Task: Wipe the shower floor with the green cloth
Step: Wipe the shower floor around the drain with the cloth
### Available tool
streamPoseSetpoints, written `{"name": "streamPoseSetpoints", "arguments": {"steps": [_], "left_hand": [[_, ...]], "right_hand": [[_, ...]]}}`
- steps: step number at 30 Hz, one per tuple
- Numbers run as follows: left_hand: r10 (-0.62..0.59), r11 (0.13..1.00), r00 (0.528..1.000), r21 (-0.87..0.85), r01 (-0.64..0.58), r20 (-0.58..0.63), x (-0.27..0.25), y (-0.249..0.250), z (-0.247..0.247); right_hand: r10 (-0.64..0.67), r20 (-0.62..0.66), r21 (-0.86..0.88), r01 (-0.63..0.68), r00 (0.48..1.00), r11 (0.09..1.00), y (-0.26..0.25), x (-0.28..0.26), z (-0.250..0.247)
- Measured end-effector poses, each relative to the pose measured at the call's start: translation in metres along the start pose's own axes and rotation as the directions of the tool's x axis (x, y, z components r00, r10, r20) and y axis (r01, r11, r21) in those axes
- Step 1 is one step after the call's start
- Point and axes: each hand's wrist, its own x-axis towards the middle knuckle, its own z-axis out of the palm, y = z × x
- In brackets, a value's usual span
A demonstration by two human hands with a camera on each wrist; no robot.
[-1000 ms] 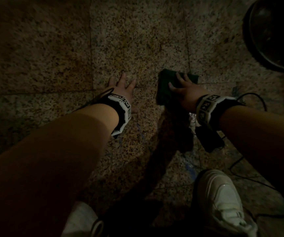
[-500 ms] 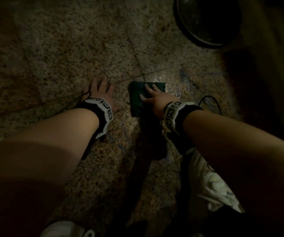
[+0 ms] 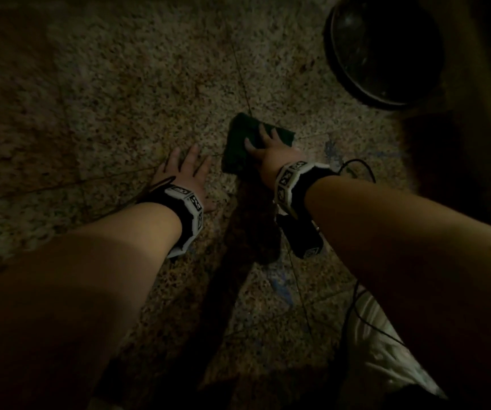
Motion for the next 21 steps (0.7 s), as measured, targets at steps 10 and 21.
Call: {"name": "streamPoseSetpoints", "arguments": {"steps": [10, 21], "left_hand": [[-0.028, 0.999, 0.999, 0.028, 0.028, 0.018, 0.001, 0.003, -0.005], [-0.055, 0.995, 0.998, -0.079, 0.056, 0.008, -0.019, 0.008, -0.016]], "right_hand": [[-0.014, -0.030, -0.048, 0.012, 0.999, 0.999, 0.029, -0.052, 0.054], [-0.091, -0.028, -0.144, 0.086, 0.995, 0.986, 0.030, -0.010, 0.004]]}}
